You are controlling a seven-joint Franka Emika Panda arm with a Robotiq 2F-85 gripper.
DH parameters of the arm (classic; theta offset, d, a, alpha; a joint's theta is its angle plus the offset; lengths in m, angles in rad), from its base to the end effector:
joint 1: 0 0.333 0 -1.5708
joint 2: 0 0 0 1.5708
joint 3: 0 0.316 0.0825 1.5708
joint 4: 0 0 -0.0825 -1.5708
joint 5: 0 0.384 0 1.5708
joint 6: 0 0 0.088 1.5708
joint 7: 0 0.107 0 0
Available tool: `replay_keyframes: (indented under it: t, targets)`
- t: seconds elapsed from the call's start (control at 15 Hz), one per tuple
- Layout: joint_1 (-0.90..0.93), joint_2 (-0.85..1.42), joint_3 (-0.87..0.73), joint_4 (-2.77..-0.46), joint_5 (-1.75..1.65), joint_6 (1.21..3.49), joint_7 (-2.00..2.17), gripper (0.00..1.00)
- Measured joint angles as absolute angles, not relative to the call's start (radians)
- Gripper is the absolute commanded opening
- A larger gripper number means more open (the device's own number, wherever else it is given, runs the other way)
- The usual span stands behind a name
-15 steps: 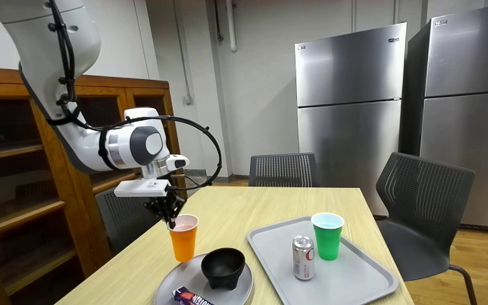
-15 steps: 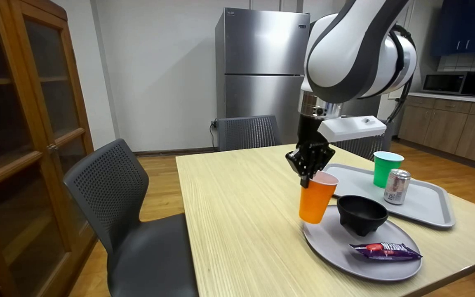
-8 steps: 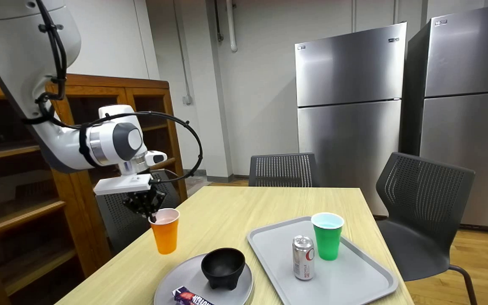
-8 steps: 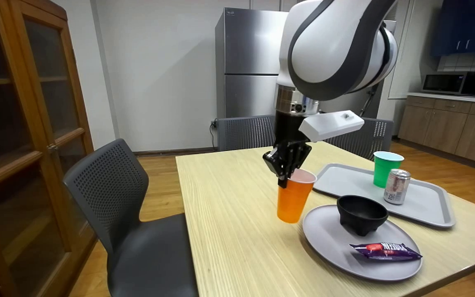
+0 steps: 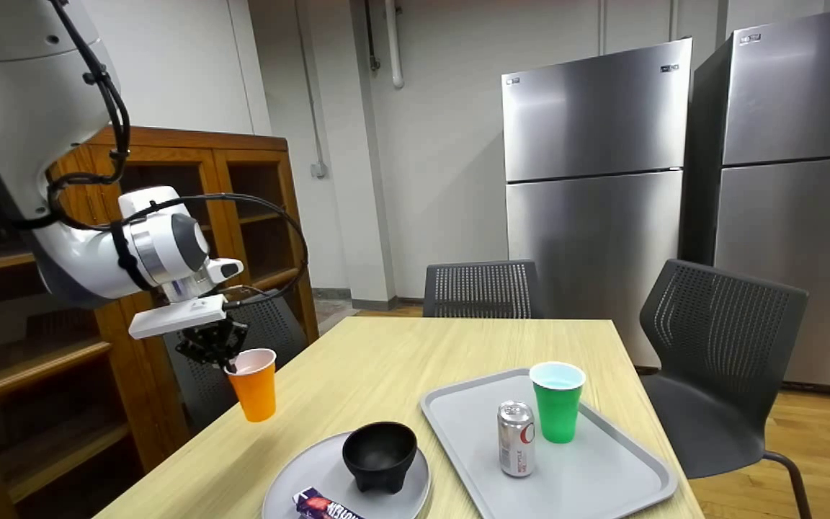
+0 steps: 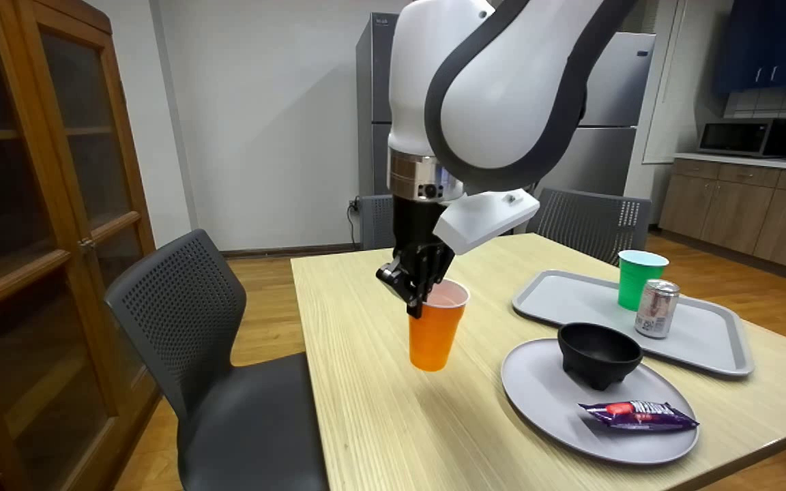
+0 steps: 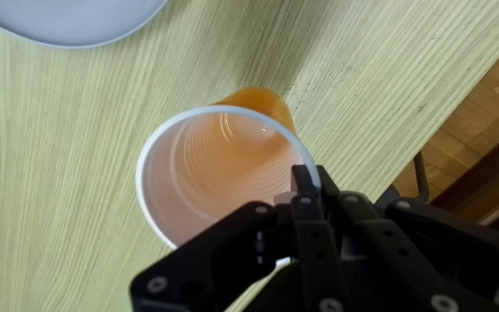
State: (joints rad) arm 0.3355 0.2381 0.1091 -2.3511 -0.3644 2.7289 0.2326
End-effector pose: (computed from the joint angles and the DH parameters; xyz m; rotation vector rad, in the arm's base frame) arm 0.4693 0.2392 0.2431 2.9344 0.7980 0.2782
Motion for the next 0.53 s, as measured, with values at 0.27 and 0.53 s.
replay_keyframes:
  t: [0.27,0.53]
  targets:
    - [0.373,0.32,0.106,-2.287,-0.394,2.729,0.256,0.01]
    - [0.4,0.393,0.09,-2.237,-0.395,2.729,0.256,0.01]
